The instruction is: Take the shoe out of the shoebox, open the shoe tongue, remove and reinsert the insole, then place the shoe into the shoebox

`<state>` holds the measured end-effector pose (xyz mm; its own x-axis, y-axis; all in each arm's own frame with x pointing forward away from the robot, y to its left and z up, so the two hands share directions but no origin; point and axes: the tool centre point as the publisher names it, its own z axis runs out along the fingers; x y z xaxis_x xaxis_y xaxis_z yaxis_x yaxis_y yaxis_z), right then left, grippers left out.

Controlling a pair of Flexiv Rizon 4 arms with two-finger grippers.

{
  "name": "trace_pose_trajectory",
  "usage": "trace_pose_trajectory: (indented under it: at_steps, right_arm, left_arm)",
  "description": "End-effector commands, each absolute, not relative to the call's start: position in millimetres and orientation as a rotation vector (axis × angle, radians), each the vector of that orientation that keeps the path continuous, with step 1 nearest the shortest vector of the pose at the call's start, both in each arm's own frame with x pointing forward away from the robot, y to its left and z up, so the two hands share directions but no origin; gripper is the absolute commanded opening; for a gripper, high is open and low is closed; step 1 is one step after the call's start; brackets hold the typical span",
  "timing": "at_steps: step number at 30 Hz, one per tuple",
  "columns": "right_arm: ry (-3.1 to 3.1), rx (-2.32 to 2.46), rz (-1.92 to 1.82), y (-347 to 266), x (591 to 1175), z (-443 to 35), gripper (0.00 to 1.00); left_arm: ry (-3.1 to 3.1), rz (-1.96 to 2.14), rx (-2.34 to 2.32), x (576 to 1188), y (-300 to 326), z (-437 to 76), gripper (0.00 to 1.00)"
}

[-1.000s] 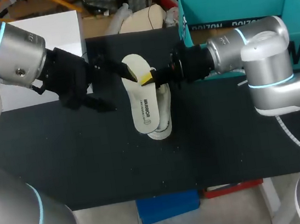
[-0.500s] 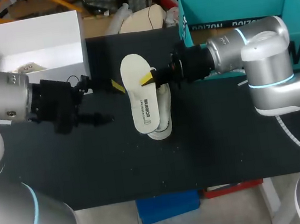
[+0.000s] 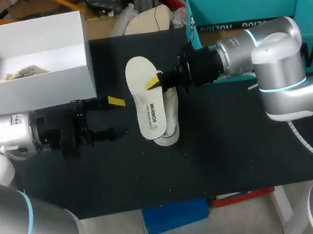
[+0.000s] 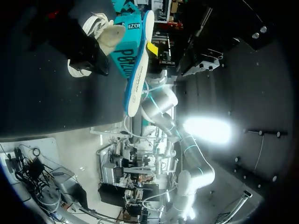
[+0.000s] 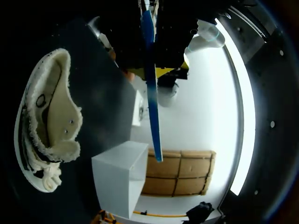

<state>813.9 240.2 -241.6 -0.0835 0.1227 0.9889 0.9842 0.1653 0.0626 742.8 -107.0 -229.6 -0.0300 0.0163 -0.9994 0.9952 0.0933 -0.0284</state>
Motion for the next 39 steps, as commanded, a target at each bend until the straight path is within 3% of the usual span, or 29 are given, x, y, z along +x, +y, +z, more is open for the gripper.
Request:
trace_pose_trajectory:
  at_steps: [1,15,20,22,26,29,39]
  right_arm:
    - [-1.431,-1.146,-1.076,240.6,813.9,-241.7,0.00]
    - [-1.431,-1.146,-1.076,240.6,813.9,-241.7,0.00]
    - [-1.431,-1.146,-1.076,240.6,813.9,-241.7,0.00]
    - [-1.431,-1.146,-1.076,240.6,813.9,-241.7,0.00]
    - [-1.431,-1.146,-1.076,240.6,813.9,-241.7,0.00]
    - [-1.431,-1.146,-1.076,240.6,813.9,-241.7,0.00]
    - [-1.431,-1.146,-1.076,240.6,813.9,-241.7,0.00]
  left_arm:
    - [1.224,-1.183,1.087,744.3,-108.8,-233.4,1.00]
    - [1.165,-1.115,1.089,748.5,-126.2,-243.5,1.00]
    - [1.149,-1.072,1.084,757.6,-133.0,-243.6,0.87]
    - [1.144,-1.050,1.093,762.0,-137.6,-242.0,0.75]
    - [1.116,-1.030,1.094,772.2,-148.1,-235.6,0.65]
    - [1.103,-1.007,1.091,780.1,-152.4,-232.7,0.49]
    - [1.083,-0.980,1.090,796.8,-159.1,-232.0,0.43]
